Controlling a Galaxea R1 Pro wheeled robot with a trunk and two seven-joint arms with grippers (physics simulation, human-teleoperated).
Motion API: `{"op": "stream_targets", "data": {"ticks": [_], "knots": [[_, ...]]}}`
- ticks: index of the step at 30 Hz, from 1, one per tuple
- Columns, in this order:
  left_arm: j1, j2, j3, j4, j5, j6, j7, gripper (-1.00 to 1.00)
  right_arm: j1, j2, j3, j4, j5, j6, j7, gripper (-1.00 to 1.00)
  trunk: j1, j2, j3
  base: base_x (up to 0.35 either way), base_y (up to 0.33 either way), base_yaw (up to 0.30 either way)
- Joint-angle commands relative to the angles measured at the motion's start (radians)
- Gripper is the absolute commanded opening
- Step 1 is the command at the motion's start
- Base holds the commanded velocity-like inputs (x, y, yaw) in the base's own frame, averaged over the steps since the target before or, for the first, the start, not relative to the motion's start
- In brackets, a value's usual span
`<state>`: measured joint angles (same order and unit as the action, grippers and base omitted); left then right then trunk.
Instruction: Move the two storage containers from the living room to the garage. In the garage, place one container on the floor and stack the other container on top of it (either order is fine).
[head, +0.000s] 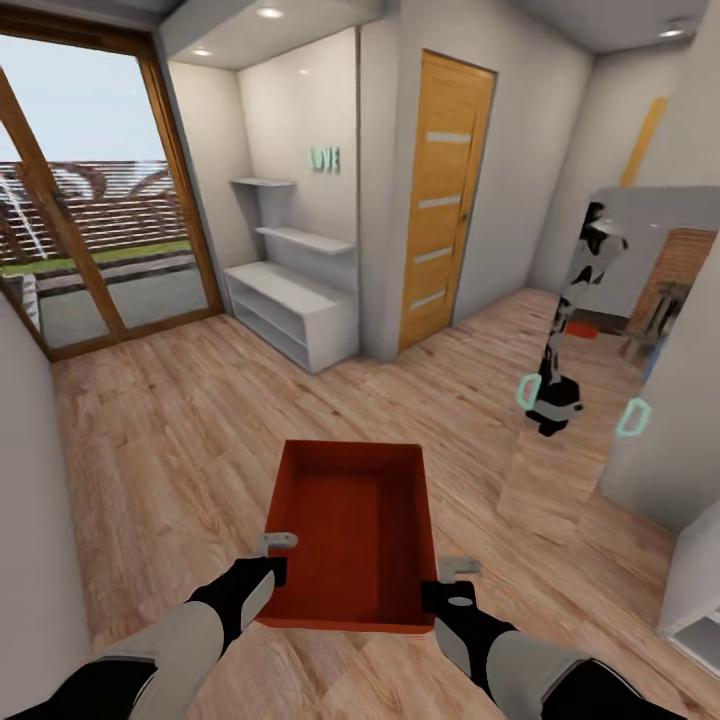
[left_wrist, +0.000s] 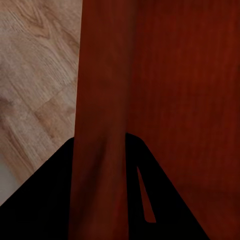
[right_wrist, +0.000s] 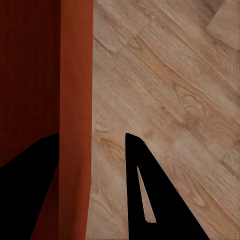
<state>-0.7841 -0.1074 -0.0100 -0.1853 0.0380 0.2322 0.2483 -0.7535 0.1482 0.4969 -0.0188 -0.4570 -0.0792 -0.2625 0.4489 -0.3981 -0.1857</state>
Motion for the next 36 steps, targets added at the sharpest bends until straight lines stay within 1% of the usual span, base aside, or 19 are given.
{"op": "stream_targets", "data": {"ticks": [1, 36], "knots": [[0.000, 0.000, -0.001, 0.001, 0.002, 0.007, 0.006, -1.00, -0.001, 0.001, -0.009, -0.009, 0.006, -0.009, -0.003, -1.00, 0.001, -0.002, -0.002, 0.323, 0.000, 0.037], [0.000, -0.002, -0.001, 0.001, 0.002, 0.007, 0.006, -1.00, -0.001, 0.001, -0.009, -0.009, 0.006, -0.010, -0.003, -1.00, 0.001, -0.002, -0.002, 0.323, 0.000, 0.002]]}}
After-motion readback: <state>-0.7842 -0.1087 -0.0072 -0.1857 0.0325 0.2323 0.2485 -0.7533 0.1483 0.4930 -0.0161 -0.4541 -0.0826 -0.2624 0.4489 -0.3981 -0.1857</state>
